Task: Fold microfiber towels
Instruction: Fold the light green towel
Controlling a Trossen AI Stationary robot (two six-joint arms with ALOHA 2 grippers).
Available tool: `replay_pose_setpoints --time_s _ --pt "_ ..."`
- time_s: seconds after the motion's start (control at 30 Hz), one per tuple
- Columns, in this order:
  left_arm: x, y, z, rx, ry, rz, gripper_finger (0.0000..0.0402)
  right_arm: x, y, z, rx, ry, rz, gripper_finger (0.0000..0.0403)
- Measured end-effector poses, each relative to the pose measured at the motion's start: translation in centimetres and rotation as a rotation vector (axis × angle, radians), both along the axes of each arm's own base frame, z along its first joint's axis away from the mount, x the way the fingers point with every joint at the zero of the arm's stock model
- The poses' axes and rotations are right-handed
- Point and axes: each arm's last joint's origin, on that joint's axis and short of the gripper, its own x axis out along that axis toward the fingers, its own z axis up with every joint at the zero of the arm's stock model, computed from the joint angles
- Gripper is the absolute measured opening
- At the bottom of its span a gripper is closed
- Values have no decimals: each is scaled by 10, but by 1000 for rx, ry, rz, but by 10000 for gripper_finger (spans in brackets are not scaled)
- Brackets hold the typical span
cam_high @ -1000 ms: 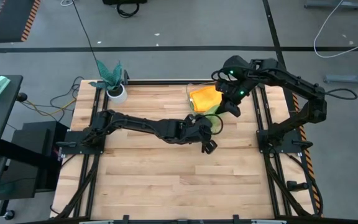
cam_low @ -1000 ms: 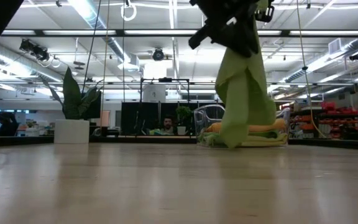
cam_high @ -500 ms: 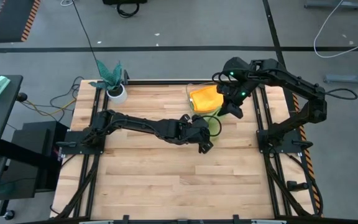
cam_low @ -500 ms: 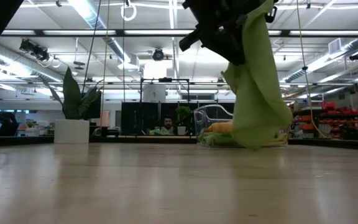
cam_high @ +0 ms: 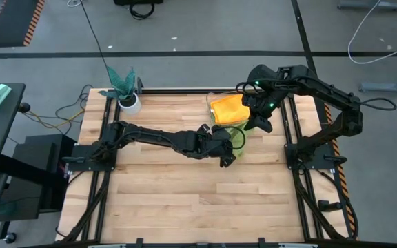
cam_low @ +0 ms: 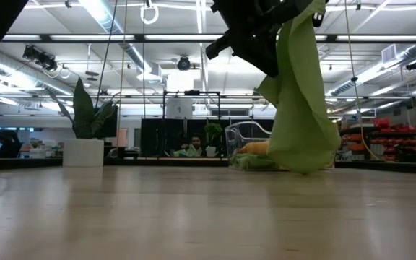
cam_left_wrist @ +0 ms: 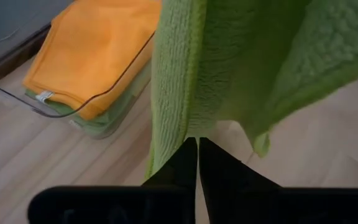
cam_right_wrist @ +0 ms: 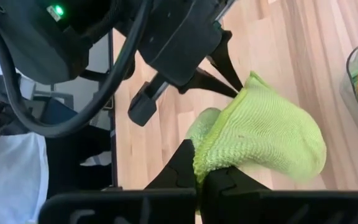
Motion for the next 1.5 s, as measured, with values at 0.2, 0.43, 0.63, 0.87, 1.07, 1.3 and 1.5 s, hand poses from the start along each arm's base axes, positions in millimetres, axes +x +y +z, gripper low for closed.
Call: replay_pose_setpoints --time_s 0.2,0.43,0.63,0.87,1.07,1.3,1.5 --pt "1 8 0 3 -1 19 6 -2 1 1 -5 -5 7 0" --pt "1 21 1 11 -4 53 17 -11 4 7 -13 -30 11 0" --pt "3 32 2 10 -24 76 7 -18 7 11 -21 -52 11 0" --pt "7 39 6 51 -46 43 4 -21 8 13 -23 -57 11 0" --pt "-1 41 19 72 -32 43 3 -31 11 14 -21 -27 12 0" --pt "-29 44 58 131 -40 79 2 -55 16 21 -86 -15 -19 0" --pt "-44 44 87 108 -124 65 1 -65 20 26 -73 -22 -72 0"
